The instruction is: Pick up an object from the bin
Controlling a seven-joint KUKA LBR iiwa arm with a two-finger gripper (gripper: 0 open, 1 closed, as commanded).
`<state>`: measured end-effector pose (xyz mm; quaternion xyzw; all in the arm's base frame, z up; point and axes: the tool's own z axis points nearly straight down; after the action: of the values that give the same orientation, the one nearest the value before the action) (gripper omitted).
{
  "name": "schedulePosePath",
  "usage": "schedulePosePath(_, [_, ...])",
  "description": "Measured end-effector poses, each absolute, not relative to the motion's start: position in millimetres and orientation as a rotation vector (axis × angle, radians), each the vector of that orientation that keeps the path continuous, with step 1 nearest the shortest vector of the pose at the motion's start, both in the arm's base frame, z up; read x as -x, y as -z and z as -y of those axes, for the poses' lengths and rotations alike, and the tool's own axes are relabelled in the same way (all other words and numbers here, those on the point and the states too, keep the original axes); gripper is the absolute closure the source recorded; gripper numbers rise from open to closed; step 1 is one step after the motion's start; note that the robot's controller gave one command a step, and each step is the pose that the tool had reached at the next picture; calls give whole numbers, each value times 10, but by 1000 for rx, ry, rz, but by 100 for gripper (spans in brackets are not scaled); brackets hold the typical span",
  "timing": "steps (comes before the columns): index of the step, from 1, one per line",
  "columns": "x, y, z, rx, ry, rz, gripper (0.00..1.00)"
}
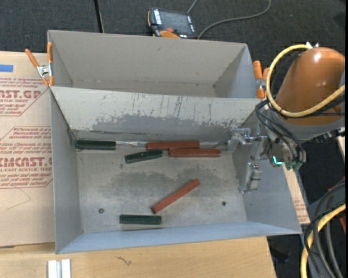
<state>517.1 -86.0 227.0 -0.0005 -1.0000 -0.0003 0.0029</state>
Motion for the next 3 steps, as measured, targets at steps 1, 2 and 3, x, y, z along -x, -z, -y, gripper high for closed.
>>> schedulePosePath(1, [-5187, -2307, 856, -1, -1, 3143, 100])
schedulePosePath(2, [-5187, -2307, 856, -1, -1, 3143, 0])
schedulePosePath(3, [-5007, -894, 520, -161, 3, 3129, 0])
